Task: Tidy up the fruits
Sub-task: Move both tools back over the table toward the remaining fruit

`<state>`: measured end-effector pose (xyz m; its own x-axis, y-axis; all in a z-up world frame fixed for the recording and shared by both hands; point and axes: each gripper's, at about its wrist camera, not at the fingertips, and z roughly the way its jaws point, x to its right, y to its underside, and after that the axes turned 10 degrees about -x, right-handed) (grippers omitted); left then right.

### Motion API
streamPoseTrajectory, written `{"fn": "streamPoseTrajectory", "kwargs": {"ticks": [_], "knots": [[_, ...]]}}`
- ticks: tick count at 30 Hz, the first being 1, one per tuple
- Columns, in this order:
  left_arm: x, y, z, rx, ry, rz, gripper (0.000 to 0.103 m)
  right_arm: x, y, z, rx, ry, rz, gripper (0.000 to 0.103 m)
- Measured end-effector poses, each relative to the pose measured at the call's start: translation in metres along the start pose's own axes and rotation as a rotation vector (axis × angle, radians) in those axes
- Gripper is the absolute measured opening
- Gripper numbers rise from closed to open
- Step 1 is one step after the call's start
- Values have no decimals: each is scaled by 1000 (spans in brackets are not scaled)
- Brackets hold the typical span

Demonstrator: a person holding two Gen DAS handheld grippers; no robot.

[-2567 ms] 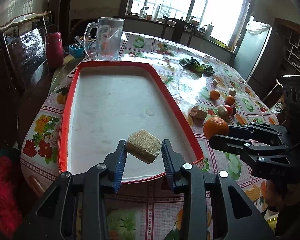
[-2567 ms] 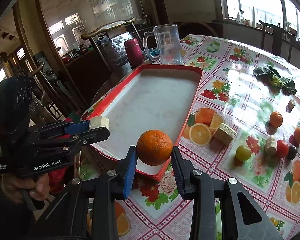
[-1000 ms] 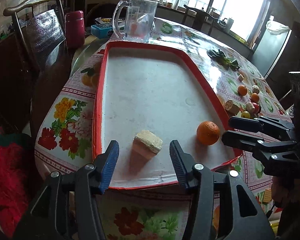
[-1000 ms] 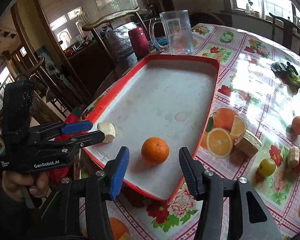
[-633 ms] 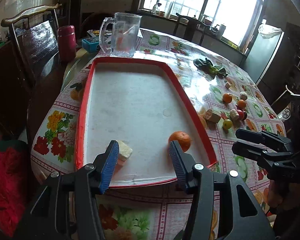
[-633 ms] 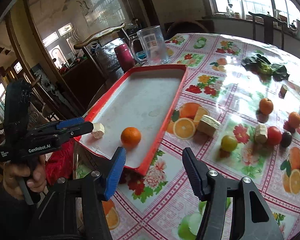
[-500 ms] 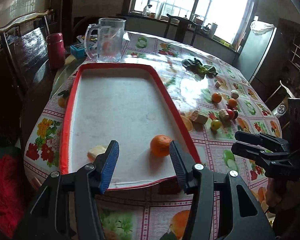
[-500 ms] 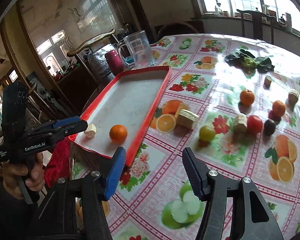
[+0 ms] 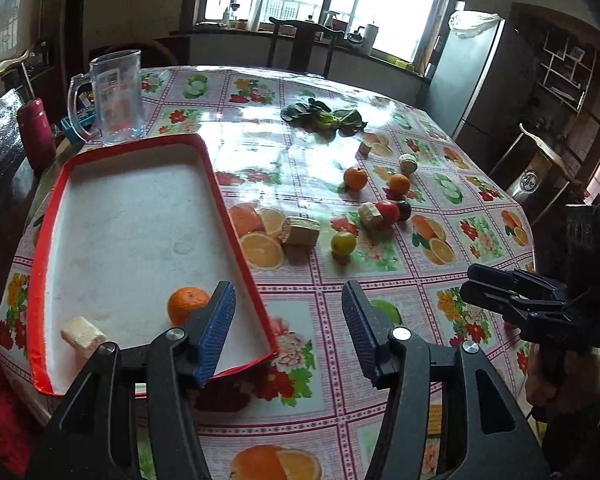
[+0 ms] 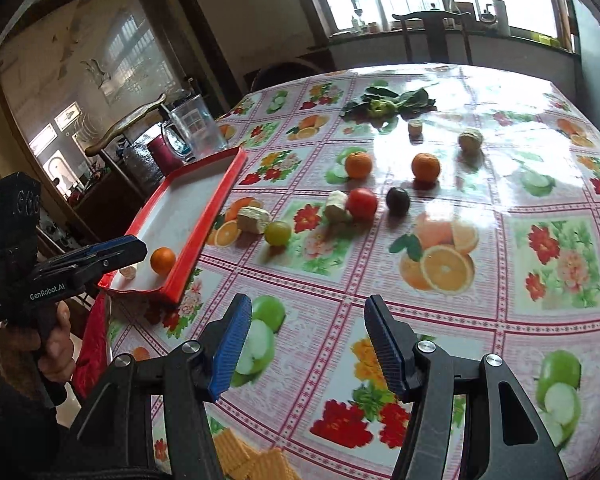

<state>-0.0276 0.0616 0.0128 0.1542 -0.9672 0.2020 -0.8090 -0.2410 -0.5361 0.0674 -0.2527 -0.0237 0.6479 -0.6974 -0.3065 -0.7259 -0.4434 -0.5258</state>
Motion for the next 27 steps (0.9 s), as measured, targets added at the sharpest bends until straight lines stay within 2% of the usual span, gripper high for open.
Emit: {"fn": "streamPoseTrajectory", "kwargs": {"ticks": [9, 15, 19, 27], "knots": [[38, -6, 18, -30, 39, 64, 54, 41, 21, -27, 33, 74, 71, 60], [55, -7, 33, -55, 50, 93, 54, 50, 28, -34, 48, 114, 92, 60], [62, -3, 44, -79, 59, 103, 54, 49, 35, -36, 54, 174, 75, 60], [63, -4, 61, -111, 65, 97, 54, 71, 47, -42, 49, 234, 113, 60]]}}
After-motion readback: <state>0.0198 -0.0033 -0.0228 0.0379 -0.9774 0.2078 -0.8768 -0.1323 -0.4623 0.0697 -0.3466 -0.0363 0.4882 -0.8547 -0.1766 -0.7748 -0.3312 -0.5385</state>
